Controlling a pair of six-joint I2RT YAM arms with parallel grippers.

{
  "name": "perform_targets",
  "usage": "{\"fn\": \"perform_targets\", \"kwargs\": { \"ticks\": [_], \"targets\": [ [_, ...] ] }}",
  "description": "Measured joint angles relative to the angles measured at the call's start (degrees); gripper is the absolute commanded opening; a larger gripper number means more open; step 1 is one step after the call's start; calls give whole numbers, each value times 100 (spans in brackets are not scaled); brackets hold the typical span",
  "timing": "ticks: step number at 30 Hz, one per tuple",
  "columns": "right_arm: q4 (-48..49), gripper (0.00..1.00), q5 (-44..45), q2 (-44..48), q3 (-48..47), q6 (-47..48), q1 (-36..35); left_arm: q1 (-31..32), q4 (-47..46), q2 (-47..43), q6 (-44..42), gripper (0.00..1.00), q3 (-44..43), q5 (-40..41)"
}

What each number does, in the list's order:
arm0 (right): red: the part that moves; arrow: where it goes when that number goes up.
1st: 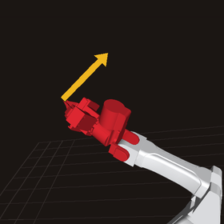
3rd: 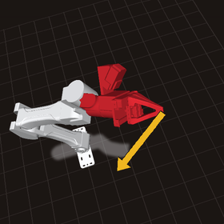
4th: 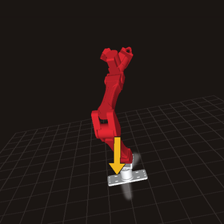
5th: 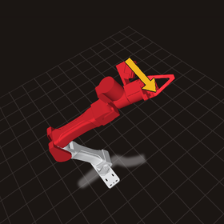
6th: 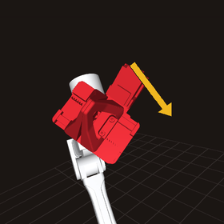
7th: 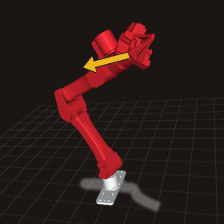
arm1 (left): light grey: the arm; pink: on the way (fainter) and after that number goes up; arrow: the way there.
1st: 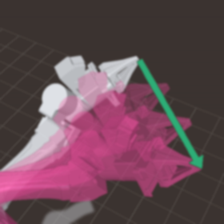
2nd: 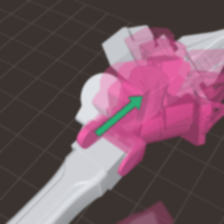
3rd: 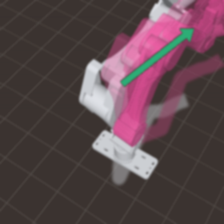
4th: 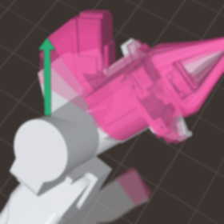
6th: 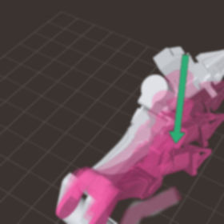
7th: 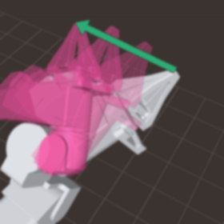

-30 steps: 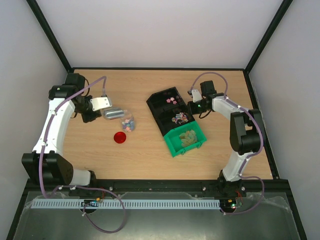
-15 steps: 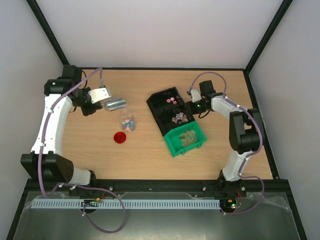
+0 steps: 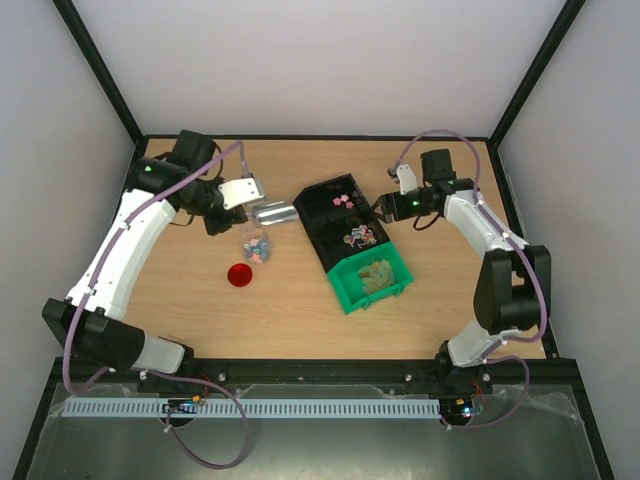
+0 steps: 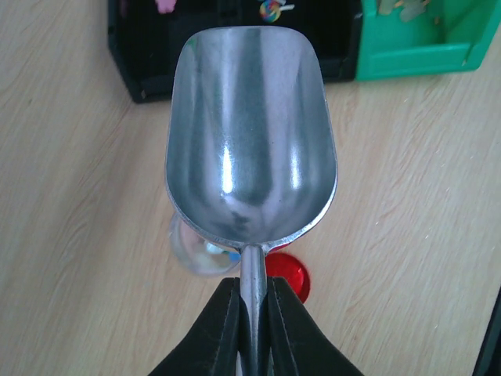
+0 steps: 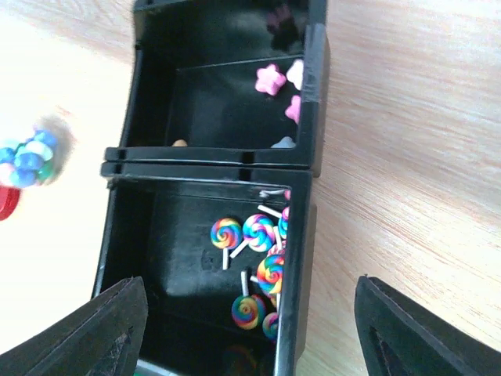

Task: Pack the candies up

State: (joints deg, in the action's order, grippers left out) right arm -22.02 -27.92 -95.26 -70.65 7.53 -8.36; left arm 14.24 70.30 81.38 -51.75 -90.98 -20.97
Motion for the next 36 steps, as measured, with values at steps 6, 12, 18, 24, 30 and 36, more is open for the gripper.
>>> {"fn": "perform_targets", "kwargs": {
  "ticks": [6, 12, 18, 24, 30, 36],
  "targets": [
    [-603, 75, 52, 717, 173, 787, 15, 1003, -413, 44, 881, 2, 195, 90],
    [-1296, 74, 494, 846, 468, 1292, 28, 1810, -721, 391, 1674, 2, 341, 186],
    [-1561, 73, 1047, 1174, 951, 1541, 48, 2387, -1165, 452, 2321, 2, 999, 494],
    [-1526, 66, 964, 966, 907, 1443, 50, 2496, -1252, 896, 2662, 2, 813, 881],
    [-1539, 50, 822, 754, 938, 1458, 48, 2608, -1217, 1180, 2614, 2, 739, 1108],
    [-1451, 24, 629, 769, 1215, 1178, -2, 2966, -1193, 671, 2660, 2, 802, 1027]
  ]
}}
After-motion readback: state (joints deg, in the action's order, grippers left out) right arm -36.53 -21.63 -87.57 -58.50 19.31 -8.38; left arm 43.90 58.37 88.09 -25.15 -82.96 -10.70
